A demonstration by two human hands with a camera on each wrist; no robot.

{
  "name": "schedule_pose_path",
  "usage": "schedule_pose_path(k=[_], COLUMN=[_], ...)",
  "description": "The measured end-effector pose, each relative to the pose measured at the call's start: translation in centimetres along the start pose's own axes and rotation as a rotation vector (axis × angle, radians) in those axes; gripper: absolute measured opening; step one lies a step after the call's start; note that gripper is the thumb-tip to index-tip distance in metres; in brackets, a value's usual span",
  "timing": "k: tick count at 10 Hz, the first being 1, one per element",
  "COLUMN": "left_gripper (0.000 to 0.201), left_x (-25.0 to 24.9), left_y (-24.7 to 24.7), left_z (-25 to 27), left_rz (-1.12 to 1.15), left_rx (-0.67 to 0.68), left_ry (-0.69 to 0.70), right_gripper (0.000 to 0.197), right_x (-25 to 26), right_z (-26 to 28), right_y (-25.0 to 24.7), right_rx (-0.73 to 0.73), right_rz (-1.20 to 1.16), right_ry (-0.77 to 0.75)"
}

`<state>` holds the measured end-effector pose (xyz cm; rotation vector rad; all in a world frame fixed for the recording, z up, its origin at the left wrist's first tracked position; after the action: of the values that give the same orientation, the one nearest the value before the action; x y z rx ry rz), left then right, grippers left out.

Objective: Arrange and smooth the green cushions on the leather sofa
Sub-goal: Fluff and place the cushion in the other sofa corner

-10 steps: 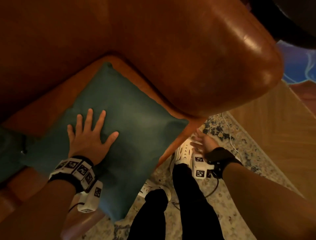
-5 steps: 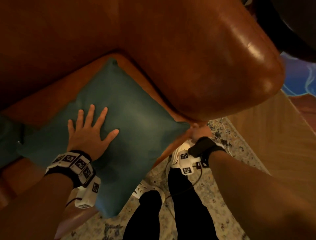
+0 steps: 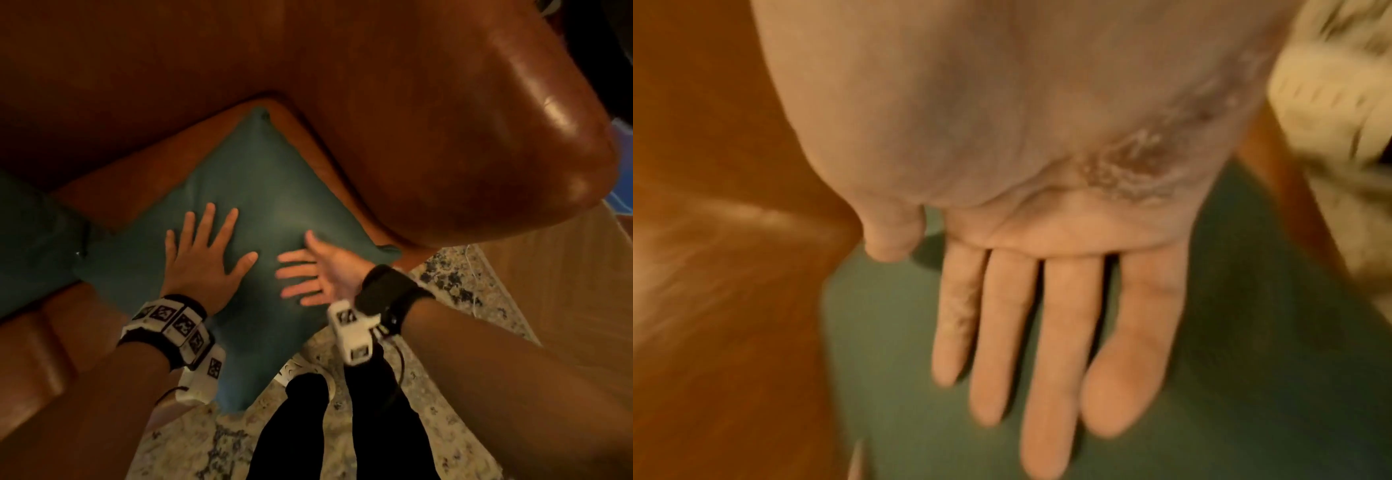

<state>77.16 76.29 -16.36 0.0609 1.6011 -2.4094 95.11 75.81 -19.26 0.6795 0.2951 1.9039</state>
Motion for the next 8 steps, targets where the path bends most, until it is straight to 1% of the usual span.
schedule_pose_path(k=[1, 2, 3, 4, 5, 6, 7, 8], left_gripper=[0.072, 0.069, 0.06, 0.039, 0.026, 0.025, 0.012, 0.034], left_x=[3.2, 8.9, 21.2, 14.8, -4.5, -7.8, 1.0, 9.1], left_y=[-0.5, -0.7, 20.4, 25.1, 12.1, 13.5, 18.0, 19.8], left_z=[3.7, 8.8, 15.5, 13.1, 11.1, 10.7, 14.7, 20.6], left_rz=[0.069, 0.286, 0.597, 0.801, 0.981, 0.886, 0.71, 0.29], left_rx=[-0.044, -0.142, 0.025, 0.25, 0.464, 0.66, 0.695, 0.768], left_ry=[-0.084, -0.369, -0.826, -0.643, -0.253, -0.167, -0.359, -0.459], right_gripper=[0.057, 0.035, 0.044, 0.05, 0.017, 0.029, 0.033, 0.044], right_x=[1.9, 2.8, 3.8, 3.0, -3.1, -4.5, -1.8, 2.1], right_z=[0.9, 6.2, 9.6, 6.8, 0.8, -2.4, -0.6, 2.5], right_y=[-8.5, -14.9, -14.6, -6.0, 1.6, 0.1, -4.0, -9.2], right_rx=[-0.287, -0.607, -0.611, -0.334, -0.073, 0.061, 0.077, -0.078], right_rz=[-0.206, -0.236, -0.13, 0.189, 0.778, 1.526, 1.781, 2.055], right_ry=[-0.054, -0.156, -0.273, -0.134, 0.214, 0.397, 0.552, 0.599])
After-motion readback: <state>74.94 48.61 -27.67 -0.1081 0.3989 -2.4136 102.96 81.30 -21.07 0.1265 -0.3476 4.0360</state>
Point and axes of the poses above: each hand's wrist, its own z-axis away from the middle knuckle, its own y-axis out of the palm, x = y × z, the point moved 10 cm from there along -z, towards the middle knuckle, and after that the axes turned 3 degrees about y, right-handed, at the moved point
